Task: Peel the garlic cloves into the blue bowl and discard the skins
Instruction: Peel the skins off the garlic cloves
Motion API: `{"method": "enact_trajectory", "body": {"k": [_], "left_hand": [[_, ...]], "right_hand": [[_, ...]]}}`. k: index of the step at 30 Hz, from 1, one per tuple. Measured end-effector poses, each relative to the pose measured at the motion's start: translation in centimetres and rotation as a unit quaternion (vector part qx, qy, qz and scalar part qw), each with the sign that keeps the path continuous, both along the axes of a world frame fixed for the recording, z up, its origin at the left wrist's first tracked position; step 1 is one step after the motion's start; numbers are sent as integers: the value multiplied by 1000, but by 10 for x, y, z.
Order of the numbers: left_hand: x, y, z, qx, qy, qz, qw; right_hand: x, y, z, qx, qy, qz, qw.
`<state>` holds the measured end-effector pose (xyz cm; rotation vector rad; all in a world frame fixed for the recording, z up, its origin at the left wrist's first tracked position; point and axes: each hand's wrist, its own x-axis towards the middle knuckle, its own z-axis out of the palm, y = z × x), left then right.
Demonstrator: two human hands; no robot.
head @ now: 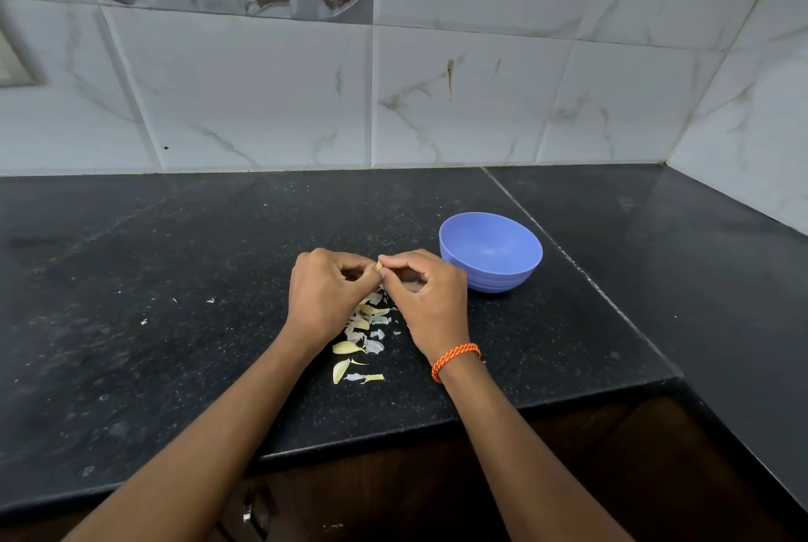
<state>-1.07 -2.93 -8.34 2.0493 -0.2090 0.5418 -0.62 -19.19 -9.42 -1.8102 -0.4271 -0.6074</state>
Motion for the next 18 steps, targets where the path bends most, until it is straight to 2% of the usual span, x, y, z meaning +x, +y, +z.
{"method": "enact_trajectory", "body": {"k": [8, 12, 18], "left_hand": [[1, -1, 0, -21, 9, -1, 1000], [-1, -1, 1, -32, 32, -17, 999], [1, 2, 0, -22, 21, -19, 999]], "right_hand": [[1, 0, -1, 55, 67, 34, 996], [-1, -1, 1, 37, 59, 17, 997], [-3, 1, 2, -5, 34, 12, 999]]}}
